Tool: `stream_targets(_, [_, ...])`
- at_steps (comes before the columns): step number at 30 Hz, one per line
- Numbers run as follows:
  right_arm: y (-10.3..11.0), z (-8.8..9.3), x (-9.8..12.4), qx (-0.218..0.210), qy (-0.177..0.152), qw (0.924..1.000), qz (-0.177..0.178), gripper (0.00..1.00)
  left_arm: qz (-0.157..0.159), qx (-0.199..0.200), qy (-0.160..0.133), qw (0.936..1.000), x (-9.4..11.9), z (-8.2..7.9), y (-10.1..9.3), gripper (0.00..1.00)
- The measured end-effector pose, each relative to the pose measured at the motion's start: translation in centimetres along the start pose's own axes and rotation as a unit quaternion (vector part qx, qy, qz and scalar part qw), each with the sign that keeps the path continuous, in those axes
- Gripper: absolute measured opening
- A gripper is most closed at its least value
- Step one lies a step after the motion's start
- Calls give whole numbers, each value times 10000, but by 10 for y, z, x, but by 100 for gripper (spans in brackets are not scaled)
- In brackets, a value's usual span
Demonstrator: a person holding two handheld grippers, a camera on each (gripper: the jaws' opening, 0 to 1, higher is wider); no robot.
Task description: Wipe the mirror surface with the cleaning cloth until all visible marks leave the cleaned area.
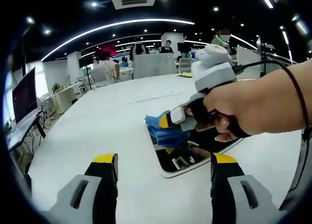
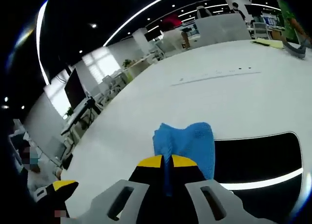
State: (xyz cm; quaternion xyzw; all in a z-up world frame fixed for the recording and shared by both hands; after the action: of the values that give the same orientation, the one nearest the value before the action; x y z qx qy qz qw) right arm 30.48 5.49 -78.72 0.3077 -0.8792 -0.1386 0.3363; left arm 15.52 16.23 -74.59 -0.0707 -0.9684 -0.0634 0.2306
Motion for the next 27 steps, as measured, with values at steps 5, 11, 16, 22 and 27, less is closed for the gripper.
stream_targets(5, [-1, 4, 0, 417, -65, 9991, -65, 1, 23, -5, 30, 10000, 0, 1, -1, 77])
stream_targets(11, [-1, 4, 0, 414, -54, 9991, -57, 1, 41, -57, 34, 10000, -1, 1, -2, 77])
stream_targets(16, [0, 4, 3, 336, -77, 9994, -58, 1, 31, -73, 59, 10000, -1, 2, -1, 77])
stream_targets(22, [-5, 2, 2, 242, -105, 9996, -24, 1, 80, -121, 94, 9999, -2, 3, -3, 77])
stream_targets(27, [-8, 1, 4, 206, -130, 9997, 11, 1, 97, -109, 84, 9999, -2, 3, -3, 77])
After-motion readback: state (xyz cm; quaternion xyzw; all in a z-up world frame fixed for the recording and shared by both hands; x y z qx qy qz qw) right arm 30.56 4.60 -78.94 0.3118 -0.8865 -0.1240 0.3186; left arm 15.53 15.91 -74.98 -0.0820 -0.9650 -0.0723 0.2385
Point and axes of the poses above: the point that each gripper's makers call its tool centre point, and the gripper's own axes: x roughly backward along the fingers, y roughly to its left, z roughly out of its underside, the point moved 10 cm from there along x, roughly backward along the fingers, and after that the axes turned 4 degrees about -z, right-handed, at the moved point
